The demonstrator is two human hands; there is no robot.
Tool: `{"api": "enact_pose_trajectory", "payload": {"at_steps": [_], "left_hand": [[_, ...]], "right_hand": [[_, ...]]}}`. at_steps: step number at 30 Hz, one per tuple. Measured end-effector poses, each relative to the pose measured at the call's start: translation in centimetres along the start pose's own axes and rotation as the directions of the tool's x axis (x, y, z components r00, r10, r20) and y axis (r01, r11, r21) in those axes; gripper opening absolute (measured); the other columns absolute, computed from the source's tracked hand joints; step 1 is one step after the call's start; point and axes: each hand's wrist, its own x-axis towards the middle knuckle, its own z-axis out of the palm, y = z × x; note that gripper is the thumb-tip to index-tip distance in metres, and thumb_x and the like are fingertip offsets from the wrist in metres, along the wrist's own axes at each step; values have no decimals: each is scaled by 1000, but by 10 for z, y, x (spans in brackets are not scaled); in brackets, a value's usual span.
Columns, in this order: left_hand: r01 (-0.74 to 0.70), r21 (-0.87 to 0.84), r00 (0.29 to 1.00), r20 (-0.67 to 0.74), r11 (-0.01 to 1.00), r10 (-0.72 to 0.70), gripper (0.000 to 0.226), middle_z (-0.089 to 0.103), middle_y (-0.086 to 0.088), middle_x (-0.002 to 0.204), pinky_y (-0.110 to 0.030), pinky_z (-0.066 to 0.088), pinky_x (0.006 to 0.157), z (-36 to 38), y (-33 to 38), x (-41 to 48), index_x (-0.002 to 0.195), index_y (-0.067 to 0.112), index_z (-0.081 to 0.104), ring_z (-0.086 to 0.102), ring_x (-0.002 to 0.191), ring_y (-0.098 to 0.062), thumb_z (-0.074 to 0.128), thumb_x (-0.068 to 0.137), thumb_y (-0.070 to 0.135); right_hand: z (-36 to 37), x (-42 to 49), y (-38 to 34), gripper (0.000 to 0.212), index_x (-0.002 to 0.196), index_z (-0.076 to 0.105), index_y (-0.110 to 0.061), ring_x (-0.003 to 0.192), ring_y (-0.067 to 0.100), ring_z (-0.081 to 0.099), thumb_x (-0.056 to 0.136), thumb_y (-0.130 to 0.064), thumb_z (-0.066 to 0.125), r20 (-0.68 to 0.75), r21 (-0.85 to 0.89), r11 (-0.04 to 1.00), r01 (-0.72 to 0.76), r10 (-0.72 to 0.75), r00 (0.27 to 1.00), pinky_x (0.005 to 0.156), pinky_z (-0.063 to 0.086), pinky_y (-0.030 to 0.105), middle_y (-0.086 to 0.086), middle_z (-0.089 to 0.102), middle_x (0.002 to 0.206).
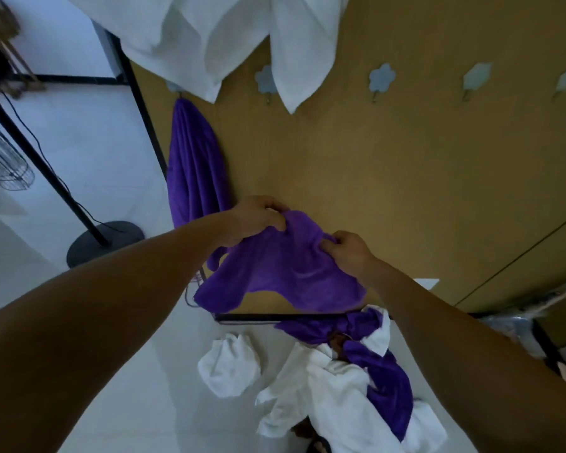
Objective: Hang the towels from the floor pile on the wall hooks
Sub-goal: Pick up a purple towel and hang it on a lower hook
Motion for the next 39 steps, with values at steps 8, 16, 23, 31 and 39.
{"api": "enact_pose_trajectory", "payload": {"at_steps": [8,16,23,31,39], "left_hand": [[-239,116,956,204,964,212,39,68,-2,102,-33,49,92,-3,42,-29,98,23,71,61,95,-18,64,63,8],[-275,228,941,264,934,213,26,72,8,88,-26,50,87,-27,73,-54,100,19,71,64,91,-10,75,74,16],[-280,688,960,210,670,185,21,71,7,93,-27,53,83,-60,86,-64,94,22,73,65,90,-11,75,78,35],[-256,734,952,78,629,296,16,65,2,85,-25,49,69,-73,89,-67,90,12,68,59,78,-13,72,80,24],[-131,807,991,89,577,100,16,53,4,76,-20,36,56,-72,81,-58,76,19,53,47,66,-9,68,80,21]], "right_hand": [[-22,-37,-50,89,149,28,-30,133,10,36,77,5,66,206,287,945,158,-222,953,92,39,22,-7,40,145],[-33,-52,-79,21,96,66,-8,92,12,65,77,-5,73,376,410,901,144,-311,873,93,48,33,-1,69,95],[-43,-49,-96,17,83,60,-12,69,8,56,78,-2,73,480,217,958,187,-271,835,60,45,16,-1,62,77],[-49,-35,-97,16,82,65,-14,83,15,63,77,-22,78,343,-84,965,249,-207,916,79,51,31,1,67,88],[-61,-34,-105,28,70,54,-15,68,13,58,74,-22,81,225,78,934,349,-358,906,64,45,29,0,60,73]]}}
